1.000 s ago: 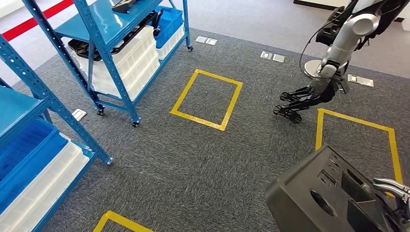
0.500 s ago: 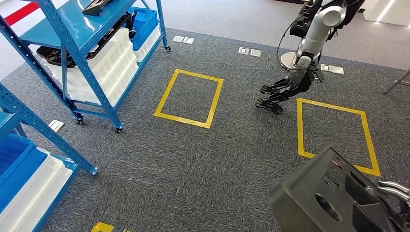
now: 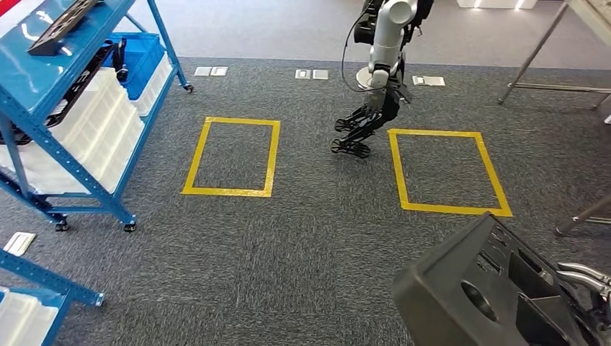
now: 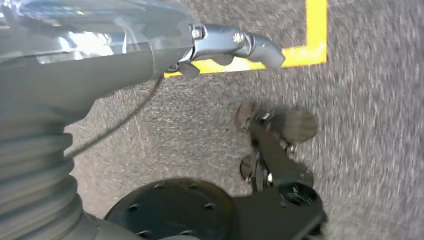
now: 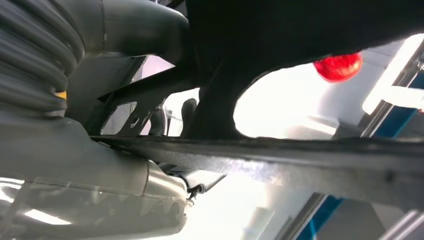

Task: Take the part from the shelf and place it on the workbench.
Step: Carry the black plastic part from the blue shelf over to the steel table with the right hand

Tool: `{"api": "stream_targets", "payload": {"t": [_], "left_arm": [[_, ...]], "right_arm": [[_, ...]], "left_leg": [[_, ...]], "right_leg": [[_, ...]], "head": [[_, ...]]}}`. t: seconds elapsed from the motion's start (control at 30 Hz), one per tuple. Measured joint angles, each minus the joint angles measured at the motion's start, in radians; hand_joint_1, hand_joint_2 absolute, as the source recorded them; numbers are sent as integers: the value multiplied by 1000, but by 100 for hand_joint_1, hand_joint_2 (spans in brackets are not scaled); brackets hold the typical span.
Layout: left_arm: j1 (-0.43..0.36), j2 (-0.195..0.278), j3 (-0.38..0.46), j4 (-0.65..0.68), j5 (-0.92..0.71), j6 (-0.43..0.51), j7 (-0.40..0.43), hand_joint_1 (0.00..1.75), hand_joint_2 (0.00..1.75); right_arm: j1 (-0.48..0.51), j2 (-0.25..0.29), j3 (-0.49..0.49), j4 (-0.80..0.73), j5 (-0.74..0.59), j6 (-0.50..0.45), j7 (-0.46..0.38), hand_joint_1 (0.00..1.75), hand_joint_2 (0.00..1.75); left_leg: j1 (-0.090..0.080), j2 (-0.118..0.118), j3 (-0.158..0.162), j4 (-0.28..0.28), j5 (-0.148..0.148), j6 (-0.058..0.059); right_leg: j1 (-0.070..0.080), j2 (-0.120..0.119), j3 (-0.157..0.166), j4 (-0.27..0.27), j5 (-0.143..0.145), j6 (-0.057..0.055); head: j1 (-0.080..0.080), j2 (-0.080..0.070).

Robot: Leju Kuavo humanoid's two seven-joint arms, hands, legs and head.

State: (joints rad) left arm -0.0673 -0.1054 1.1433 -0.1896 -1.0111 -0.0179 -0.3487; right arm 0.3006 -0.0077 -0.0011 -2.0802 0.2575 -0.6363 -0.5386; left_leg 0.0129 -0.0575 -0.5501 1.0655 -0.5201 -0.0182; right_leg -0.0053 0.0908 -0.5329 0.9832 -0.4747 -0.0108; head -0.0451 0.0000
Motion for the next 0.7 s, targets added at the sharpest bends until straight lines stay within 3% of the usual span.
{"api": "stream_targets", "payload": {"t": [0.07,0.13,0.2,0.27,0.33,0.37,0.4,0.43,0.5,0.57,0.63,0.67,0.7], "left_arm": [[0,0,0,0,0,0,0,0,175],[-3,0,0,0,0,0,0,0,175],[-4,-1,0,0,0,0,-1,0,175],[-2,0,1,-1,0,0,-1,0,175],[0,0,1,-1,0,0,0,0,175],[0,0,1,-1,0,0,0,0,175],[0,0,1,-1,0,0,0,0,175],[0,0,1,-1,1,0,0,0,175],[-1,-1,1,-1,2,-1,0,0,175],[-1,0,1,-1,2,-1,1,0,175],[-2,-1,1,-1,2,-1,3,0,175],[-4,-1,2,-1,2,-1,4,0,175],[-5,-1,2,-1,2,-1,4,0,175]], "right_arm": [[-1,0,0,0,0,0,0,110,175],[1,0,1,0,0,0,0,110,175],[2,0,1,0,0,0,0,110,175],[-1,0,1,0,0,0,0,110,175],[-2,0,1,0,0,-1,0,110,175],[-1,0,2,1,0,-1,0,110,175],[-1,0,1,1,0,-1,0,110,175],[-1,0,1,1,0,-1,0,110,175],[-2,0,1,1,0,-1,0,110,175],[-3,1,1,1,1,-1,1,110,175],[-2,1,-1,1,3,-1,3,110,175],[-1,1,-2,0,4,-1,3,110,175],[0,1,-3,0,5,-1,4,110,175]], "left_leg": [[-3,-24,25,-61,21,7],[-7,-1,27,-65,25,20],[-5,25,28,-71,30,33],[-4,52,28,-74,31,38],[-4,81,28,-76,30,40],[-4,96,28,-76,29,40],[-4,110,30,-77,27,39],[-3,122,31,-77,26,37],[-5,144,39,-76,19,29],[-8,161,47,-75,12,16],[-6,178,55,-79,8,2],[-3,174,58,-76,5,-5],[-1,155,53,-58,-9,-10]], "right_leg": [[-1,23,-1,-1,-2,11],[-4,37,-5,-3,0,22],[-6,1,-22,29,-21,29],[-6,-53,-78,138,-81,33],[-7,-71,-143,264,-130,39],[-8,-74,-156,286,-129,41],[-9,-79,-148,269,-111,43],[-9,-89,-119,213,-80,45],[-8,-137,-41,71,-24,45],[-5,-166,-5,4,-5,39],[1,-147,-8,2,-4,27],[1,-137,-7,0,-2,20],[0,-127,-5,-2,0,12]], "head": [[2,0],[5,0],[11,0],[20,0],[22,0],[22,0],[22,0],[22,0],[24,0],[21,0],[16,0],[14,0],[12,0]]}}
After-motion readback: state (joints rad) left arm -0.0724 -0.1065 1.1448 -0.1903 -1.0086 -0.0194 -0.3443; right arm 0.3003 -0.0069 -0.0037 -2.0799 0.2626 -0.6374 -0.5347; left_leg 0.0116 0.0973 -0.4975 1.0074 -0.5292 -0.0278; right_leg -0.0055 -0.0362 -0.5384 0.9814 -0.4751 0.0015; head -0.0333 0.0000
